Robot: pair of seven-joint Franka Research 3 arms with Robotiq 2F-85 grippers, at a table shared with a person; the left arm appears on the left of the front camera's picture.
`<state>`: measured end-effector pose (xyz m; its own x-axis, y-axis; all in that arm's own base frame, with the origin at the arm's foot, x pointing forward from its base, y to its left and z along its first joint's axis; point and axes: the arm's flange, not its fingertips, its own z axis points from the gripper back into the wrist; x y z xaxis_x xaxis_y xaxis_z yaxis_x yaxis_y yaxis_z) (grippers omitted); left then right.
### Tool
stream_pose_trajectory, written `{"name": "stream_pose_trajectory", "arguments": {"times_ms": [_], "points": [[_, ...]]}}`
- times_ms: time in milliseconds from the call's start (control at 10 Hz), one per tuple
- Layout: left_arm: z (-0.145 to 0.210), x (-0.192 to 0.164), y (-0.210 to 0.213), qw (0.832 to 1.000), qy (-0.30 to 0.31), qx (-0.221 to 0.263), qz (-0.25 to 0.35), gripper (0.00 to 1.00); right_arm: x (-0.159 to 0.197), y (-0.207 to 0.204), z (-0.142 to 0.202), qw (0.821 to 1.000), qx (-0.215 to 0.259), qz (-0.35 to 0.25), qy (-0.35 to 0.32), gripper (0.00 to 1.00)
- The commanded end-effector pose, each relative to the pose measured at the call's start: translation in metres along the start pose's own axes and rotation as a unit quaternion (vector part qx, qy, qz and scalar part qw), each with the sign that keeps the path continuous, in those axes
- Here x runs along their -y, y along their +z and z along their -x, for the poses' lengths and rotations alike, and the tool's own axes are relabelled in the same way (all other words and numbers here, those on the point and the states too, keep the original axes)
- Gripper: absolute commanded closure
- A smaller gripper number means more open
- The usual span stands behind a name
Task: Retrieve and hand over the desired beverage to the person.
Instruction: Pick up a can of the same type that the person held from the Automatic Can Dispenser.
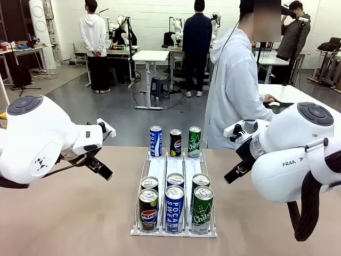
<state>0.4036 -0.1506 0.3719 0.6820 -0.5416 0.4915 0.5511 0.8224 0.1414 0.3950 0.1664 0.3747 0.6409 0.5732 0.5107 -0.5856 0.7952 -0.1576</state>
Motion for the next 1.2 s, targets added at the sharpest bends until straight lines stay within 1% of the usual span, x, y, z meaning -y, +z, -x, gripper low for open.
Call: {"name": "stream_pose_trajectory", "arguments": {"times_ms": [0, 400, 500, 600, 700, 800, 900, 1000, 1100], "points": [[0.0, 0.0, 0.0, 1.0, 0.0, 0.0, 0.0, 0.0, 0.0, 0.0, 0.0, 1.0, 0.0, 0.0, 0.0, 0.0], [0.0, 0.0, 0.0, 1.0, 0.0, 0.0, 0.0, 0.0, 0.0, 0.0, 0.0, 1.0, 0.0, 0.0, 0.0, 0.0], [-0.01, -0.004, 0.043, 0.999, -0.026, 0.022, -0.012, 0.0, -0.012, 0.05, -0.014, 1.0, 0.023, 0.004, 0.005, 0.0], [-0.025, -0.02, 0.078, 0.999, -0.038, 0.004, 0.002, 0.0, -0.012, 0.103, -0.03, 0.999, 0.031, 0.013, -0.005, 0.0], [-0.045, -0.037, 0.12, 0.999, -0.04, -0.006, 0.036, 0.0, -0.004, 0.158, -0.053, 1.0, 0.023, 0.001, -0.018, 0.0], [-0.059, -0.047, 0.156, 0.999, -0.04, 0.001, 0.031, 0.0, 0.002, 0.197, -0.073, 1.0, 0.012, 0.004, -0.028, 0.0], [-0.069, -0.052, 0.177, 0.999, -0.045, 0.004, 0.018, 0.0, 0.005, 0.228, -0.089, 0.999, -0.002, 0.012, -0.03, 0.0], [-0.078, -0.055, 0.205, 0.999, -0.032, 0.003, -0.001, 0.0, 0.005, 0.25, -0.101, 0.999, -0.006, 0.016, -0.031, 0.0], [-0.085, -0.061, 0.227, 1.0, -0.016, 0.011, -0.004, 0.0, 0.007, 0.268, -0.11, 0.999, -0.006, 0.024, -0.041, 0.0]]}}
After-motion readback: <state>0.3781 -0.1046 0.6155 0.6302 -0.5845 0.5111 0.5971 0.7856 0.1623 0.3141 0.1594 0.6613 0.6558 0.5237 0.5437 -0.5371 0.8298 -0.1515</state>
